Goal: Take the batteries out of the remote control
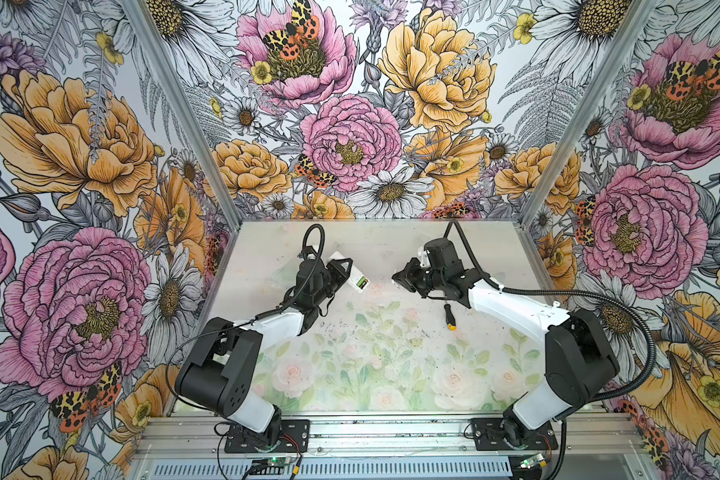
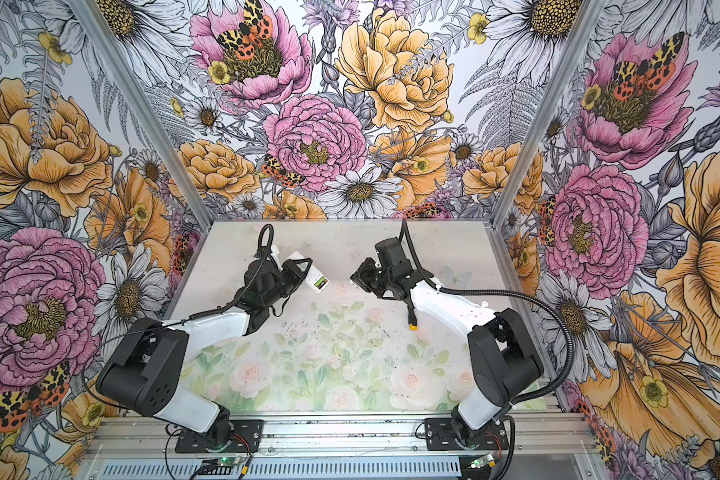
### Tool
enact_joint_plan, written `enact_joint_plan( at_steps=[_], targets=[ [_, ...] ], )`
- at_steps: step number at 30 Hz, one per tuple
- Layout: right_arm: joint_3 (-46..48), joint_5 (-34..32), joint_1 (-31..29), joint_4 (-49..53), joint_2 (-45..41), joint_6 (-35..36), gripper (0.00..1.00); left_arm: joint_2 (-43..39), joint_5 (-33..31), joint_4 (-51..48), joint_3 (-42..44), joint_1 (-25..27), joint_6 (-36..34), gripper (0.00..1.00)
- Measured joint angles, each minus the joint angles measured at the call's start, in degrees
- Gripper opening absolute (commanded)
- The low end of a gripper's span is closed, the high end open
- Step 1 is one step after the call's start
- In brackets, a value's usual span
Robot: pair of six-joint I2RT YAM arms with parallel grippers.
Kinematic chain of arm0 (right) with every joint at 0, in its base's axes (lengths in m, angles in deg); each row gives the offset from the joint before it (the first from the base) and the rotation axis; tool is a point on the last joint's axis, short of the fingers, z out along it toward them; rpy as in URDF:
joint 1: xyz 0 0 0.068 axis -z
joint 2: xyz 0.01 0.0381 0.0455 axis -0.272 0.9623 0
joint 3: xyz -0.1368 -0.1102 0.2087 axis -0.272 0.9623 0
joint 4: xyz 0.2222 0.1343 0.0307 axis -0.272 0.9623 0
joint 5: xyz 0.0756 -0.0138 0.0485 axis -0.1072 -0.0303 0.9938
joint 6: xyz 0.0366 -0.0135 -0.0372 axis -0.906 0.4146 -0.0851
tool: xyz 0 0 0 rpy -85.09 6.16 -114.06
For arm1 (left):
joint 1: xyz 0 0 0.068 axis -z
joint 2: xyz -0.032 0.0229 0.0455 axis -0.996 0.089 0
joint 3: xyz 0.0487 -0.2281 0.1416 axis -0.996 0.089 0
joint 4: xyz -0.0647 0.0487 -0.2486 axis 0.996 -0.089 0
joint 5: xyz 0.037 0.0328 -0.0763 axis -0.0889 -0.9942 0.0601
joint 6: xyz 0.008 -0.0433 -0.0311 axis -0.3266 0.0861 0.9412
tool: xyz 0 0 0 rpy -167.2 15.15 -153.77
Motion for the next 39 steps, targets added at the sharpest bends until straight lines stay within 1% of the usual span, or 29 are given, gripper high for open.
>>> enact_joint_plan(
  at_steps=[5, 10, 14, 17, 20, 22, 23, 24, 25, 26, 27, 28, 30, 31, 35, 37, 39],
  targets=[
    [-0.3, -3.4, -0.1, 5.6, 6.4, 5.1, 0.0, 3.5, -2.0, 2.4, 2.3, 3.5, 1.8, 0.0],
    [-2.6, -7.3, -0.1, 10.7, 10.8, 8.8, 0.0, 6.8, -5.1, 3.8, 4.6, 5.9, 3.7, 0.0],
    [-3.7, -10.8, -0.1, 13.3, 11.7, 11.1, 0.0, 7.8, -8.8, 4.1, 5.8, 7.0, 4.6, 0.04],
    [-4.0, -13.0, 0.0, 14.3, 12.1, 12.2, 0.0, 8.7, -11.1, 5.1, 6.3, 7.5, 5.5, 0.1],
    [-4.0, -14.6, 0.3, 15.0, 12.6, 12.9, 0.0, 10.3, -13.1, 6.4, 7.2, 8.1, 6.5, 0.14],
    [-4.1, -15.1, 0.7, 15.3, 13.0, 13.5, 0.04, 11.5, -14.1, 7.0, 8.0, 8.6, 7.0, 0.17],
    [-4.1, -15.5, 0.8, 15.5, 13.3, 13.8, 0.09, 12.0, -14.5, 7.1, 8.3, 8.8, 7.3, 0.19],
    [-4.2, -15.8, 1.0, 15.6, 13.6, 14.0, 0.17, 12.5, -14.6, 7.8, 8.6, 8.9, 8.1, 0.24],
    [-4.4, -15.9, 1.2, 15.8, 13.8, 14.3, 0.25, 12.5, -14.9, 8.1, 8.6, 9.1, 8.1, 0.34],
    [-4.5, -15.9, 1.4, 15.8, 14.0, 14.8, 0.31, 12.6, -15.2, 8.2, 8.6, 9.3, 8.4, 0.47],
    [-4.8, -15.9, 1.6, 16.0, 14.1, 15.0, 0.39, 12.6, -15.5, 8.1, 8.6, 9.4, 8.5, 0.64],
    [-5.0, -15.9, 1.8, 16.0, 14.1, 15.1, 0.44, 12.6, -15.7, 7.7, 8.6, 9.4, 8.5, 0.73],
    [-5.6, -16.0, 2.1, 16.2, 14.1, 15.8, 0.51, 12.2, -16.1, 7.5, 8.5, 9.7, 8.9, 0.82],
    [-5.9, -16.0, 2.2, 16.2, 14.1, 16.1, 0.52, 11.2, -16.3, 6.4, 8.5, 9.7, 9.2, 0.87],
    [-6.4, -15.5, 3.1, 16.2, 13.9, 16.9, 0.58, 6.3, -17.4, -0.2, 9.6, 9.7, 11.8, 0.93],
    [-6.5, -14.9, 3.6, 16.8, 13.6, 17.5, 0.61, 3.0, -17.5, -5.9, 9.9, 9.7, 14.4, 0.94],
    [-6.5, -14.5, 4.1, 17.4, 12.8, 18.3, 0.62, 0.3, -17.5, -11.6, 9.8, 9.7, 16.7, 0.95]
  ],
)
